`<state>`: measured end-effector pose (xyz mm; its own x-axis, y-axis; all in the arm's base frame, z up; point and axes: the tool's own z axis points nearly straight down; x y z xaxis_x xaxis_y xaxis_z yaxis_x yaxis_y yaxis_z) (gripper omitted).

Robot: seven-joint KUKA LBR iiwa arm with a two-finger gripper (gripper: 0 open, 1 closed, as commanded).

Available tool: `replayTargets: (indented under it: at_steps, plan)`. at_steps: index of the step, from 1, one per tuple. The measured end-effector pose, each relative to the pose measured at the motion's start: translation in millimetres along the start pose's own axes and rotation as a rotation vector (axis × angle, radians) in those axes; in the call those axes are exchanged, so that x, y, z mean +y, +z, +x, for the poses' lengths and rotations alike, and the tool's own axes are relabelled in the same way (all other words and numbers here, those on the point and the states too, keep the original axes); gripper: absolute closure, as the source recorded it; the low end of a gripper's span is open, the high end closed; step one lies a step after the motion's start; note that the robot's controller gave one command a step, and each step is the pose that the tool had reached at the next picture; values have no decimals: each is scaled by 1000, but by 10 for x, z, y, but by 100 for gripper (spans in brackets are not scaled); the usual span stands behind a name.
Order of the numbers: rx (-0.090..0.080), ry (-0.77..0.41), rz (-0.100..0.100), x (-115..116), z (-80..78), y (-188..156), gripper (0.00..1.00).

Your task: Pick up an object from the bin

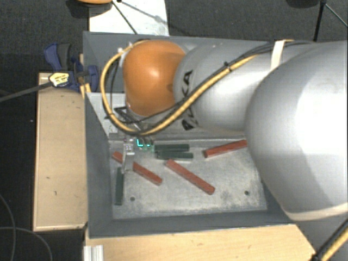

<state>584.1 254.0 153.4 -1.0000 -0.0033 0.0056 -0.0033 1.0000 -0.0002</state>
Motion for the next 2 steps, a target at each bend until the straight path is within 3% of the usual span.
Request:
replayTargets:
  at_steps: [2]
  plan:
    - [-8,6,-2,-9,-25,-48,0]
